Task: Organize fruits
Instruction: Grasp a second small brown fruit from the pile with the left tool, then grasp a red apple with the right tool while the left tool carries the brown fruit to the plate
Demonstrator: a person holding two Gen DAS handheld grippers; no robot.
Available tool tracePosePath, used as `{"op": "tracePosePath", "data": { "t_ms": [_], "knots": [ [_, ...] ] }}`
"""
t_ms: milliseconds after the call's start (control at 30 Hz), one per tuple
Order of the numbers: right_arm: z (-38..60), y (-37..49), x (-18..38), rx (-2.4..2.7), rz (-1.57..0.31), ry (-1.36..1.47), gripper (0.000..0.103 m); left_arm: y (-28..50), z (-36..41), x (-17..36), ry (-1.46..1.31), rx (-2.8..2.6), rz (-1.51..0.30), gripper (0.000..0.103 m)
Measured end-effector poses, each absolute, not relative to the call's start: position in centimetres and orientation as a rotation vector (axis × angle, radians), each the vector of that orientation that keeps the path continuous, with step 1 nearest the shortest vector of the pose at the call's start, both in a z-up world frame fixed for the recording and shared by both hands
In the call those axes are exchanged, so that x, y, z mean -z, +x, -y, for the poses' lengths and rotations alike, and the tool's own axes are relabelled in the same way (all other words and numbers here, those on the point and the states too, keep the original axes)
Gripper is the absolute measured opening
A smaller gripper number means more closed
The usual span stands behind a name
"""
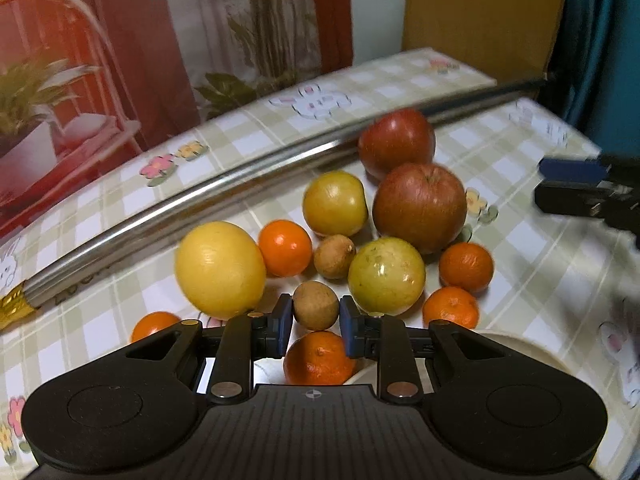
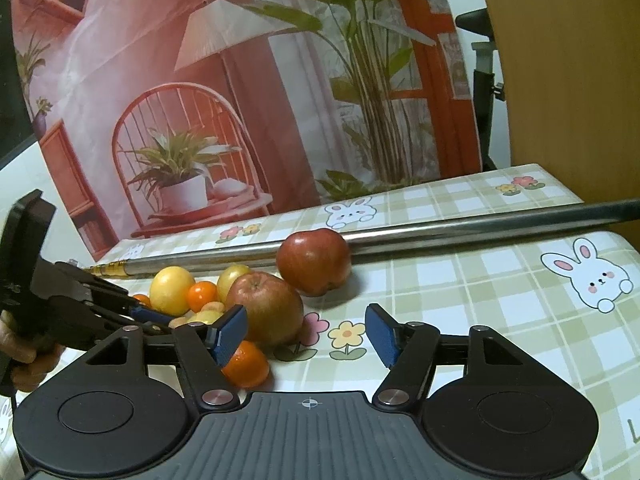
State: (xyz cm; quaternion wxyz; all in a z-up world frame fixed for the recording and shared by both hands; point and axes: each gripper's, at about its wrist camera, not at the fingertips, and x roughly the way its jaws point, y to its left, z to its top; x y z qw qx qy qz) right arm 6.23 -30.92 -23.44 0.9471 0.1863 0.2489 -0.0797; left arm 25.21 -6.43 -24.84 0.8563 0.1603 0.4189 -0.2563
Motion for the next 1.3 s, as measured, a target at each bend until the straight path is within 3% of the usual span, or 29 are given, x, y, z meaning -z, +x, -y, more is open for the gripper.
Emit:
{"op": "tracePosePath", "data": {
  "t_ms": [367,833,1300],
  "knots": [
    [30.6,10.0,24.3,0.09,-0.537,0.36,0.062,19.9,2.7,21.7,0.13,0.495,-0.798,0.027],
    [29.5,16.1,25.9,0.04,-0.656,0.389,0.065,16.4,-0.4,21.7,0.011,0.442,-0.781,0.027],
    [29.2,14.0,24.7,0.079,-0.615,0.39,0.061,14.7,-1.5,22.7,-0.059,0.452,-0.78,0.026]
  ]
}}
